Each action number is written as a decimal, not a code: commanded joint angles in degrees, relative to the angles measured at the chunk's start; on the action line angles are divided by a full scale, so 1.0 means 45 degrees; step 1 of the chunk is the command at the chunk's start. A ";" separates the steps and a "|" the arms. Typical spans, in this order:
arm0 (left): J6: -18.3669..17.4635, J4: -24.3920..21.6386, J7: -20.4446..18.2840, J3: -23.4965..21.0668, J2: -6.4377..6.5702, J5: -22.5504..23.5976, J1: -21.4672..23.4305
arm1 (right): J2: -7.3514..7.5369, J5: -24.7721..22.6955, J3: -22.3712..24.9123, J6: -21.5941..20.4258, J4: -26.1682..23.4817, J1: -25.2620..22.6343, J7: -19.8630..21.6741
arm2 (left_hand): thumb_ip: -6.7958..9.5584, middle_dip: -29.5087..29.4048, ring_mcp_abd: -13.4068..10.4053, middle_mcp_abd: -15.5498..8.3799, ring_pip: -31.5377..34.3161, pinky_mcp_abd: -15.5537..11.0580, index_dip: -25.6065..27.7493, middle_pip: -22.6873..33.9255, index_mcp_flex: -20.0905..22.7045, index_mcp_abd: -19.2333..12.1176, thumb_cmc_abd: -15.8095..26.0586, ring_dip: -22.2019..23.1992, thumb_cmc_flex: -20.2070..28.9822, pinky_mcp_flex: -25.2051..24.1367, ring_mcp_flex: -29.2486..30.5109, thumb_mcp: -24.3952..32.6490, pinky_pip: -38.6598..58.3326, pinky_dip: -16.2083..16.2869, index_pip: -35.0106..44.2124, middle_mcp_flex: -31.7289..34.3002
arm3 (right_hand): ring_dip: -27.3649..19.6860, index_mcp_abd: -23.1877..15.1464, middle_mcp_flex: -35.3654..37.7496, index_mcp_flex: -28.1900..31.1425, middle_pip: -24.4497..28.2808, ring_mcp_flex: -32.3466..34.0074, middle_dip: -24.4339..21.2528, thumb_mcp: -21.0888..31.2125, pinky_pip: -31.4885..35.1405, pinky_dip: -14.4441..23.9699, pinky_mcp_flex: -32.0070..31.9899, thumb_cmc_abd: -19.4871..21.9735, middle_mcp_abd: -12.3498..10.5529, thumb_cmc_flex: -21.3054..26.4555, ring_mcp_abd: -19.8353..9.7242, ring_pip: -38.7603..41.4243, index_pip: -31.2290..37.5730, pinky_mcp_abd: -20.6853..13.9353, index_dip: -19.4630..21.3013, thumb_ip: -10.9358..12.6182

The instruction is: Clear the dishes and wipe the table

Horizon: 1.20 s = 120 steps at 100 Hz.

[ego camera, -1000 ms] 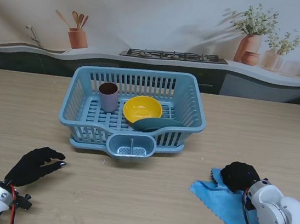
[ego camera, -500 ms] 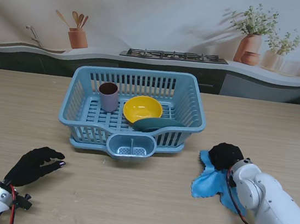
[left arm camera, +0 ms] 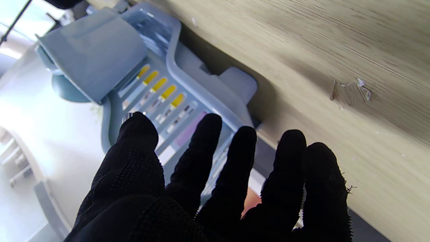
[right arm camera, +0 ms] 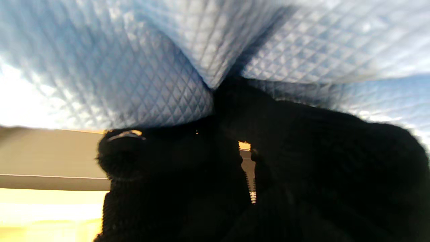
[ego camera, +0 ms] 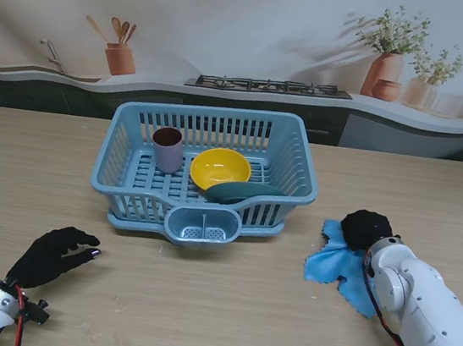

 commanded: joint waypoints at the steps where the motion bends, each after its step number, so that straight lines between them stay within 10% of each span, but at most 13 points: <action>1: 0.0012 -0.0039 -0.0155 0.0017 -0.0054 -0.0006 0.0045 | 0.0285 -0.0195 0.0169 -0.0220 -0.0030 -0.0541 0.0157 | 0.0230 -0.0241 -0.0116 -0.0258 -0.0029 -0.0170 0.0083 0.0010 -0.0126 -0.0235 0.0218 0.0004 0.0255 -0.0092 0.0036 0.0165 -0.0175 -0.0197 0.0033 -0.0030 | -0.0060 0.0437 0.0117 0.0102 -0.0005 0.0196 -0.0168 0.0360 0.0140 0.0160 -0.0144 0.0063 -0.0400 0.0660 0.0349 0.0379 0.0078 -0.1184 0.0030 0.0175; 64: -0.0124 -0.0003 -0.0128 0.0007 -0.0063 -0.0051 0.0057 | 0.0285 0.0081 0.3519 -0.2329 -0.3834 -0.5179 0.2771 | 0.0227 -0.0243 -0.0115 -0.0275 -0.0033 -0.0171 0.0079 0.0007 -0.0127 -0.0242 0.0220 -0.0001 0.0246 -0.0091 0.0029 0.0170 -0.0176 -0.0199 0.0032 -0.0021 | -0.0058 0.0526 0.0137 0.0121 0.0024 0.0213 -0.0127 0.0448 0.0195 0.0187 -0.0157 -0.0010 -0.0306 0.0675 0.0432 0.0419 0.0103 -0.1106 0.0009 0.0166; 120: -0.0233 -0.0010 0.0036 -0.0025 -0.0099 -0.0023 0.0142 | 0.0228 0.0956 0.0572 -0.1083 -0.2614 -0.2252 0.2873 | 0.0226 -0.0246 -0.0117 -0.0277 -0.0033 -0.0171 0.0076 -0.0002 -0.0136 -0.0257 0.0236 -0.0003 0.0243 -0.0091 0.0036 0.0146 -0.0176 -0.0200 0.0028 -0.0033 | -0.0065 0.0481 0.0151 0.0142 -0.0005 0.0223 -0.0101 0.0429 0.0182 0.0199 -0.0158 0.0002 -0.0355 0.0657 0.0405 0.0414 0.0079 -0.1170 0.0040 0.0161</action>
